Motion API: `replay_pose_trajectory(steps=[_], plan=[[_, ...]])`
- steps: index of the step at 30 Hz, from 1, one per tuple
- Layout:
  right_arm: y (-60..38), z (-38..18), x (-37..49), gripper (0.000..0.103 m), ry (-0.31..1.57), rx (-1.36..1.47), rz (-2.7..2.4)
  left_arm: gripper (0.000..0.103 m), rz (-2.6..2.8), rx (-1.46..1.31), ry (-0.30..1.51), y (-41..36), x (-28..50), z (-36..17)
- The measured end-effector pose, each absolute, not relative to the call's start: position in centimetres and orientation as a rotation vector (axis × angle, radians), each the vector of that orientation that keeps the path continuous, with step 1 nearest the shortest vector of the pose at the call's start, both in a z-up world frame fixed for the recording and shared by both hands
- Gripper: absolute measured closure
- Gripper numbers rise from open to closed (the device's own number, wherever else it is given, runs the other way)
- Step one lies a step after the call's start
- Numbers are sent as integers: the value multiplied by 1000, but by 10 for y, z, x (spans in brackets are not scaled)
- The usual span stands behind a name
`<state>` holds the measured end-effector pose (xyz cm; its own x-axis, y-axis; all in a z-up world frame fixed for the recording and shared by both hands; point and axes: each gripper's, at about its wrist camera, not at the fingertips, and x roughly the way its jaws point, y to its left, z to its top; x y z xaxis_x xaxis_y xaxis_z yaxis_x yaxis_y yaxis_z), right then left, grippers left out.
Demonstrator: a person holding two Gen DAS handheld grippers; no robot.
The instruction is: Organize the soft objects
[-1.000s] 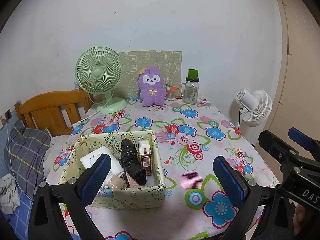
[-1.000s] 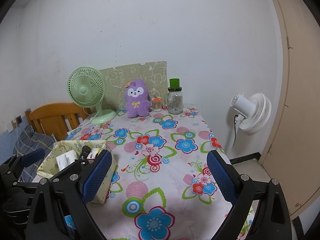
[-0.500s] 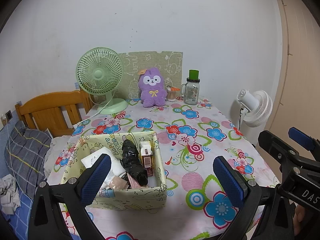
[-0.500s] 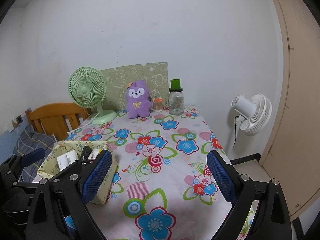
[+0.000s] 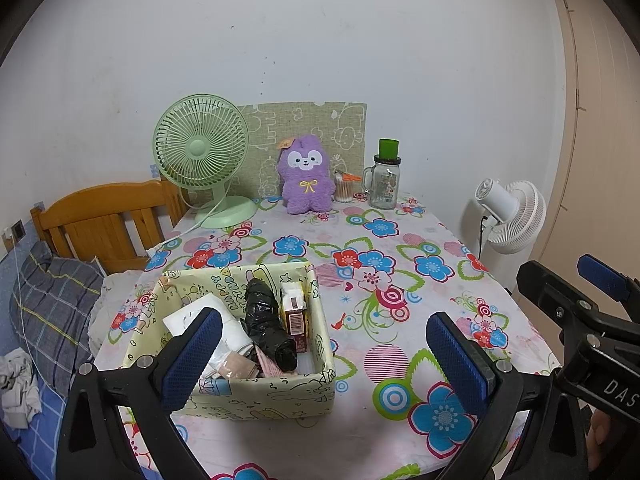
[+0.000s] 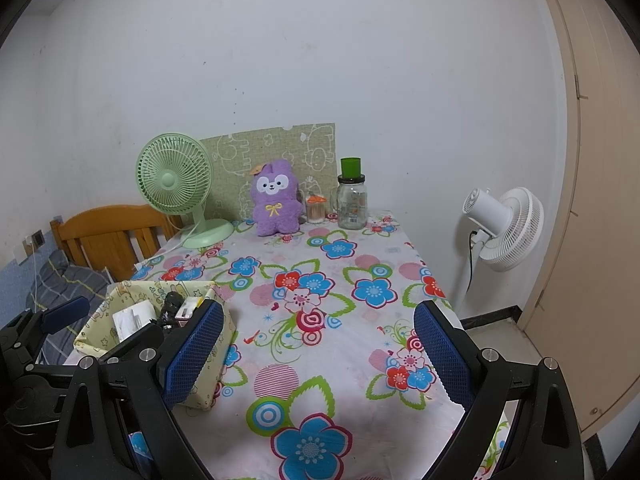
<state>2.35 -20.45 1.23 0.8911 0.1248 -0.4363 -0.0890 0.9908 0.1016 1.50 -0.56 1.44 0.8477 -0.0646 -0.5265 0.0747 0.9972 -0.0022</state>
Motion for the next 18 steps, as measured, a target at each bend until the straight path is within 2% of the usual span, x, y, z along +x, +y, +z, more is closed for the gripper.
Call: replay_pose_trajectory(steps=[18], plan=[[-205, 10, 31, 5, 464, 79, 109, 0, -73, 19, 554, -5, 21, 13]])
